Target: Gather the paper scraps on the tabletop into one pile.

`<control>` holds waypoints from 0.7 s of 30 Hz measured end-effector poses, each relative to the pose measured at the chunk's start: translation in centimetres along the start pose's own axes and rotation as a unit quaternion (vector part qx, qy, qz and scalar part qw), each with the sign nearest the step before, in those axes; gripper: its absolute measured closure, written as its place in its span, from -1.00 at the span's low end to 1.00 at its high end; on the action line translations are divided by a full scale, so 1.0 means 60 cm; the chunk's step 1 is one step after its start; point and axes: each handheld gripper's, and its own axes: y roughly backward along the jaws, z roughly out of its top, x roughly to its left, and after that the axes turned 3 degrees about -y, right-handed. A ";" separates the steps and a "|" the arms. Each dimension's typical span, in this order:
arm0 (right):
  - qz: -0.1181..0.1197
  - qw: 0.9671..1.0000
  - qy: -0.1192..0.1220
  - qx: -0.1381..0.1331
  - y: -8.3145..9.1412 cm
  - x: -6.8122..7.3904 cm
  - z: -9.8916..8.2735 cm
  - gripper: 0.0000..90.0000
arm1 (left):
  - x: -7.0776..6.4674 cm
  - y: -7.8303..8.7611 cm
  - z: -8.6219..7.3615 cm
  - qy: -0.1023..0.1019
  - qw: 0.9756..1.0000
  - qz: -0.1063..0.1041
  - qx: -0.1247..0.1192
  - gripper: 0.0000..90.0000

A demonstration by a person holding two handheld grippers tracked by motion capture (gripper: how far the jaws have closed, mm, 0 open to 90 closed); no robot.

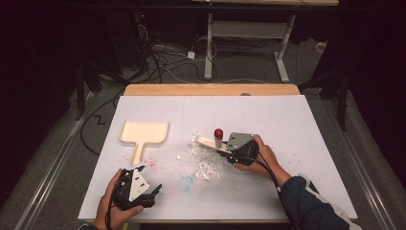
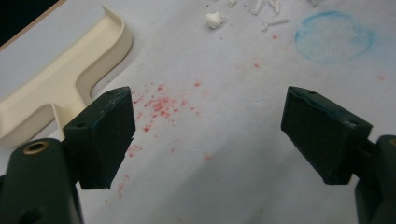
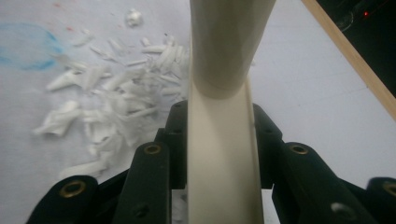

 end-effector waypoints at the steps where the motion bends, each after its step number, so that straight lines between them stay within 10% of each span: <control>1: 0.002 1.000 -0.002 -0.003 0.006 0.001 0.001 0.52 | 0.000 0.000 0.001 0.000 1.000 0.000 0.001 -0.63; 13: -0.038 0.998 -0.042 -0.038 0.079 -0.033 0.007 0.51 | 0.000 -0.001 0.003 -0.001 1.000 0.000 0.000 -0.63; 21: -0.083 0.995 -0.052 -0.001 0.036 -0.086 0.009 0.51 | -0.001 -0.002 0.005 -0.003 1.000 -0.001 0.000 -0.63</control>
